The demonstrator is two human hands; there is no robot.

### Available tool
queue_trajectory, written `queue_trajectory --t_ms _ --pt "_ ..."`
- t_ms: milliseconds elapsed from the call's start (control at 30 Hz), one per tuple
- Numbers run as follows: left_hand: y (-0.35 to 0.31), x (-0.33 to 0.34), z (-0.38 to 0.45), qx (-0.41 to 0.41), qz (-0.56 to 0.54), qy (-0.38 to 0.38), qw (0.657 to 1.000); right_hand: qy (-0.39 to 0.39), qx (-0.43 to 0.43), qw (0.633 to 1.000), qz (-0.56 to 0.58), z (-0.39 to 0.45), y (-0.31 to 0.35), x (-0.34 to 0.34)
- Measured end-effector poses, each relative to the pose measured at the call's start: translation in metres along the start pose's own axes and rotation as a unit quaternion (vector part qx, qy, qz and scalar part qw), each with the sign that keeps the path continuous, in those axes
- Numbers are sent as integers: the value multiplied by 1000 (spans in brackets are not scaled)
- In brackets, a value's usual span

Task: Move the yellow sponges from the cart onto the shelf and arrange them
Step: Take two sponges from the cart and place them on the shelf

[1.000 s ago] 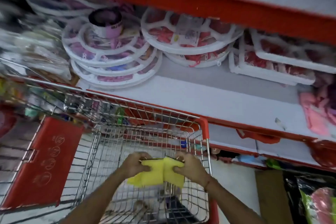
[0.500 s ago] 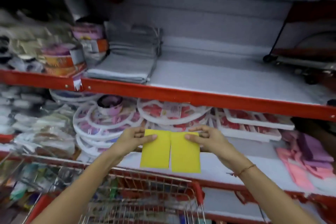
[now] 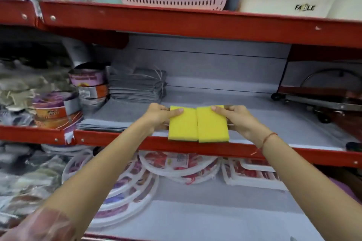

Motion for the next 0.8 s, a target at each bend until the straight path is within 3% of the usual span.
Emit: queue_trajectory --t_ms 167,300,467,600,800 --pt "12 -2 46 -43 13 -58 997 -60 59 996 16 40 -44 -16" --pt "31 -1 73 -60 61 -54 995 -93 89 992 -17 55 -75 -27" --pt "26 1 63 -49 102 -72 991 -59 83 988 -113 63 -86 -30" --pt "18 -8 52 -22 101 -76 992 -58 37 979 -192 46 -58 -26" --pt "15 -3 -5 87 65 -46 993 -110 -88 986 -90 -18 -15 6"
Point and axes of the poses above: each hand's wrist, its own z-axis towards the middle knuckle, its own x-axis out of the palm, y = z × x, the point moved 10 cm from there along z, towards the middle knuckle, and after that the axes turned 10 degrees about -x, right-handed, at the moved point
